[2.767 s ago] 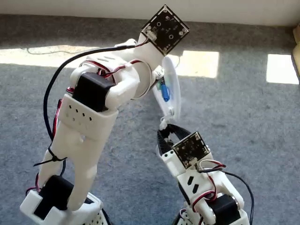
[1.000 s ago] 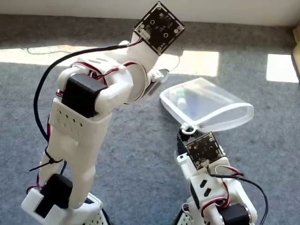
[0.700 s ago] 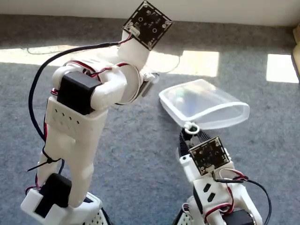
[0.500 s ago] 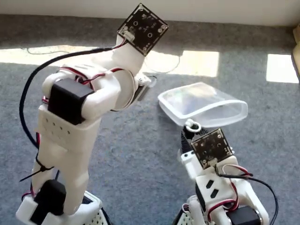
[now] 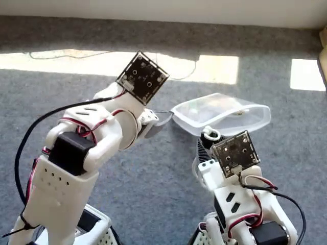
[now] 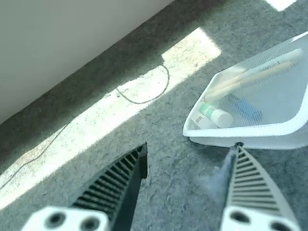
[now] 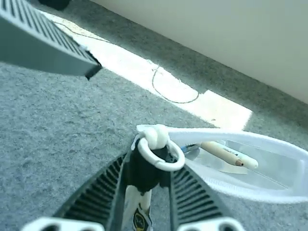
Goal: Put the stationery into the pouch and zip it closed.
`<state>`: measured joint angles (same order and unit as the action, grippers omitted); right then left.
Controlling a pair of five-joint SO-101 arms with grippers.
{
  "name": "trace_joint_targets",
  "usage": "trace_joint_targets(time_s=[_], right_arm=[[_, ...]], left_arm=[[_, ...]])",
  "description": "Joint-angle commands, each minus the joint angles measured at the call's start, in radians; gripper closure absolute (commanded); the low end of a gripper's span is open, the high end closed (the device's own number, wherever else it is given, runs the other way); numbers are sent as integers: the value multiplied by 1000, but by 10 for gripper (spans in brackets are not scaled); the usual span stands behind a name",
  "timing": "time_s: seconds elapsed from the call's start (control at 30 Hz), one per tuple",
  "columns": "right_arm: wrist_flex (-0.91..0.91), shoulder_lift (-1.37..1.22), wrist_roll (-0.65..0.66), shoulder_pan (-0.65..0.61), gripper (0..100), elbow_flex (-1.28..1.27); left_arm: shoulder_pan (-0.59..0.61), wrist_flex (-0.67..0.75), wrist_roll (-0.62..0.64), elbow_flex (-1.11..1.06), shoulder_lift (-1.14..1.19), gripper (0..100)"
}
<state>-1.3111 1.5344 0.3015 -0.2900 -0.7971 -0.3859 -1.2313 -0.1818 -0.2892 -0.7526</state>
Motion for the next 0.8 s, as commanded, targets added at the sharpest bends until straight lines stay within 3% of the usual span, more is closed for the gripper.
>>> trace_joint_targets(time_s=[0.0, 0.3, 0.43, 0.77], right_arm=[[7, -15, -52, 7, 993, 70], [21, -15, -69, 7, 993, 70], [21, -15, -69, 7, 993, 68], [21, -10, -69, 7, 993, 62]], left_arm=[[-18, 141, 12, -160, -119, 714], [-96, 328, 8, -420, -168, 713], [-120, 430, -64, -503, -176, 713], [-196, 488, -121, -526, -168, 712]])
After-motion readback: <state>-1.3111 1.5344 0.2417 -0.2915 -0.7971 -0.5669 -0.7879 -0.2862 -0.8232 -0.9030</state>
